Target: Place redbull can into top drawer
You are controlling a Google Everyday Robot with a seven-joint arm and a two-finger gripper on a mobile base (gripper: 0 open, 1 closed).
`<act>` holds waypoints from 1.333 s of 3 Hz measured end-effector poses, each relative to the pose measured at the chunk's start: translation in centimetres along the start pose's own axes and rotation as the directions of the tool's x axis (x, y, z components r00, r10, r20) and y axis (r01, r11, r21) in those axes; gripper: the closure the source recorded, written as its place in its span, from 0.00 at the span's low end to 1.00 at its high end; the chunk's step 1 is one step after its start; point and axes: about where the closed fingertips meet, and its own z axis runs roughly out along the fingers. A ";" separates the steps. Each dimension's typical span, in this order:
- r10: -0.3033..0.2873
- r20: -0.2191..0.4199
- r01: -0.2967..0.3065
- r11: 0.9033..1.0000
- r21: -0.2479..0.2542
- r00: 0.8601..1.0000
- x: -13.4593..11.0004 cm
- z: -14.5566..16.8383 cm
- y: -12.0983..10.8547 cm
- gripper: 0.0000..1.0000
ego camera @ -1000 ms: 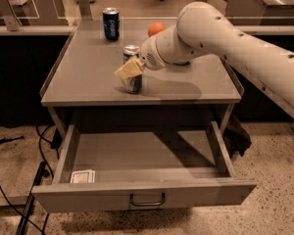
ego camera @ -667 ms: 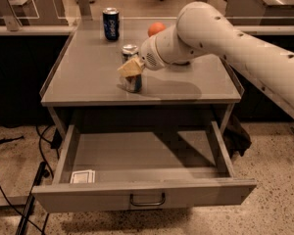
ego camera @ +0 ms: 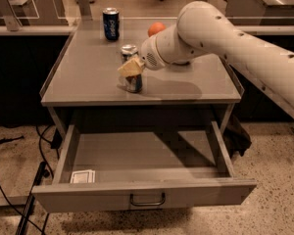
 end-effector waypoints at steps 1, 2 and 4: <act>0.000 0.000 0.000 1.000 0.000 1.000 0.0 0.0 0.0 1.00; -0.022 0.024 0.023 0.999 -0.035 0.999 -0.1 -2.5 0.6 1.00; -0.078 0.182 0.111 0.978 -0.178 0.980 -0.1 -12.0 6.2 1.00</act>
Offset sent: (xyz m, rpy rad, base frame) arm -0.0701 -0.0605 0.0659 0.0786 -0.0359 0.1804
